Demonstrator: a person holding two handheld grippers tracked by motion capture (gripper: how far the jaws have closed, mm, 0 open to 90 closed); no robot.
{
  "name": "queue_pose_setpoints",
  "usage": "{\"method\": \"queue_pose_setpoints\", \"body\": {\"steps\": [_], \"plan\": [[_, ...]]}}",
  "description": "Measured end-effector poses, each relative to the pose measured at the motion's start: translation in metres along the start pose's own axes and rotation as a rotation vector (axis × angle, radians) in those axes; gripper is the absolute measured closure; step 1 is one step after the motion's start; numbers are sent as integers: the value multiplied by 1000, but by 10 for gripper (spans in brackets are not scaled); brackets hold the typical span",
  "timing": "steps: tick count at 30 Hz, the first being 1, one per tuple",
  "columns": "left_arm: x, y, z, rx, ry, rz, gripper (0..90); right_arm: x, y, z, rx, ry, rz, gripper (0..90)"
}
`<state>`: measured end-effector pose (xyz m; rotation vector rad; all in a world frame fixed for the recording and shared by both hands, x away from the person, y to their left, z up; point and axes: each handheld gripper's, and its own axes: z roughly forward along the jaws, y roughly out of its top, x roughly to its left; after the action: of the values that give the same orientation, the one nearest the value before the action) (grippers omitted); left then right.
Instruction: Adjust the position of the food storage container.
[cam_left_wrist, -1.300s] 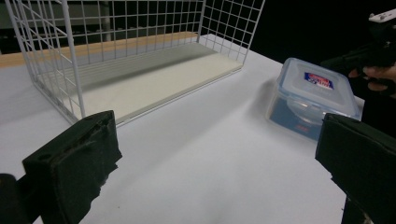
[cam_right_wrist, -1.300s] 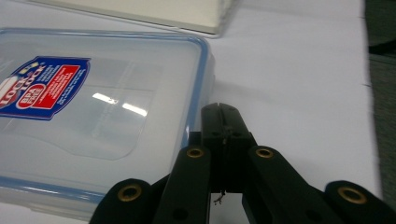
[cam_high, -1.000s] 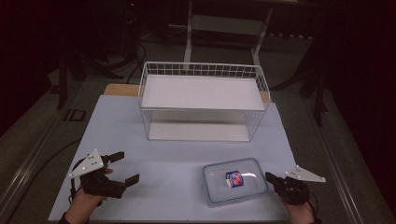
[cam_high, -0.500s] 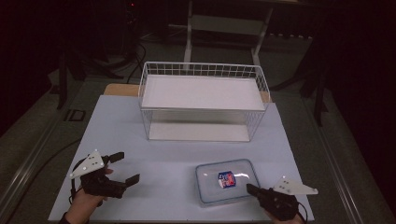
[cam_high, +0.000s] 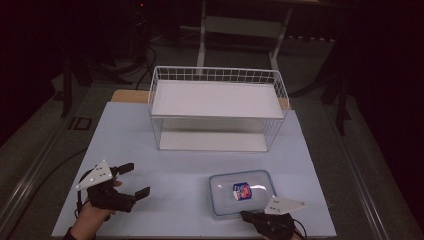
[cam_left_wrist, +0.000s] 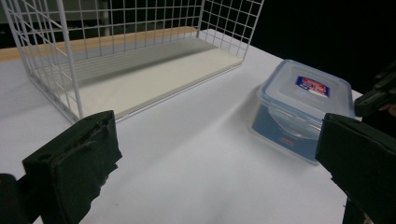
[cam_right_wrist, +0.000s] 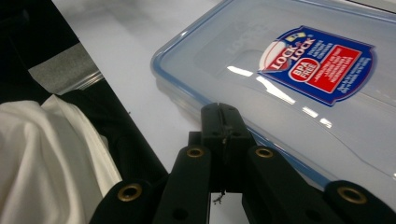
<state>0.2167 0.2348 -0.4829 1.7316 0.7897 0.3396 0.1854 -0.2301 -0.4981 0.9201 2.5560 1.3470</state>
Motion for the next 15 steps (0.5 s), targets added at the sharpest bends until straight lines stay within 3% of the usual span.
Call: {"method": "queue_pose_setpoints", "body": {"steps": [12,15], "plan": [[0,0,-1,-7,-4,1,0,-19,23,24,6,-17,-47,900],[0,0,-1,-6,-6,0,0,-28,28,25,-18,-8,-4,900]]}}
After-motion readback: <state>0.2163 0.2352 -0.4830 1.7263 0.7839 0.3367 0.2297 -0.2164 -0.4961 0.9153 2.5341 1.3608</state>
